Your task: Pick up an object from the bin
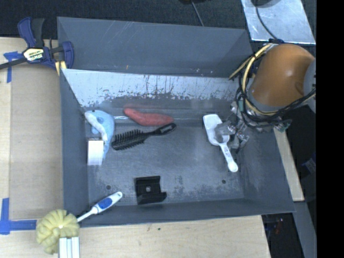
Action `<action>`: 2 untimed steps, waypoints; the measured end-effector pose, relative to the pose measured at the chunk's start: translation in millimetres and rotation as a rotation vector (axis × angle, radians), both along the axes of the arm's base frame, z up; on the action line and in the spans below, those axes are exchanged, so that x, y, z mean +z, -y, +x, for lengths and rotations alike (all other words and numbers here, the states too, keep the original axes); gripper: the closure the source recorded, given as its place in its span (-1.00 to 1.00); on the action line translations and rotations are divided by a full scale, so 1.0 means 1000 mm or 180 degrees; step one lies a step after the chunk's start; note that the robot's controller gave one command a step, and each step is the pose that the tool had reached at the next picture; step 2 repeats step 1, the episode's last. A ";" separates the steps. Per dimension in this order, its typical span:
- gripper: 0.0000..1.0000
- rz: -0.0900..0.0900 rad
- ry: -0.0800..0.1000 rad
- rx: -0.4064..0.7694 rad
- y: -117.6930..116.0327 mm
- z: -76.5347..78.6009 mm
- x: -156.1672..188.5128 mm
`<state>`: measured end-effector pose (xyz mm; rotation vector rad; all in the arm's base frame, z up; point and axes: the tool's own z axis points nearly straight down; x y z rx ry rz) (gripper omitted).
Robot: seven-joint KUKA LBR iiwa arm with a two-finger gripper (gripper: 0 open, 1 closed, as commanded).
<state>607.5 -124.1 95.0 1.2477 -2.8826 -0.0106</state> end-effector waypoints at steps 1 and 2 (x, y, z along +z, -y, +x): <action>1.00 -0.0005 0.0029 -0.0003 0.000 0.003 0.041; 1.00 -0.0005 0.0029 -0.0003 0.000 0.003 0.041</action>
Offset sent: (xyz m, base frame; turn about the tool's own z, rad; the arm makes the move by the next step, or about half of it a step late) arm 0.0028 -0.0003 0.0743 0.0000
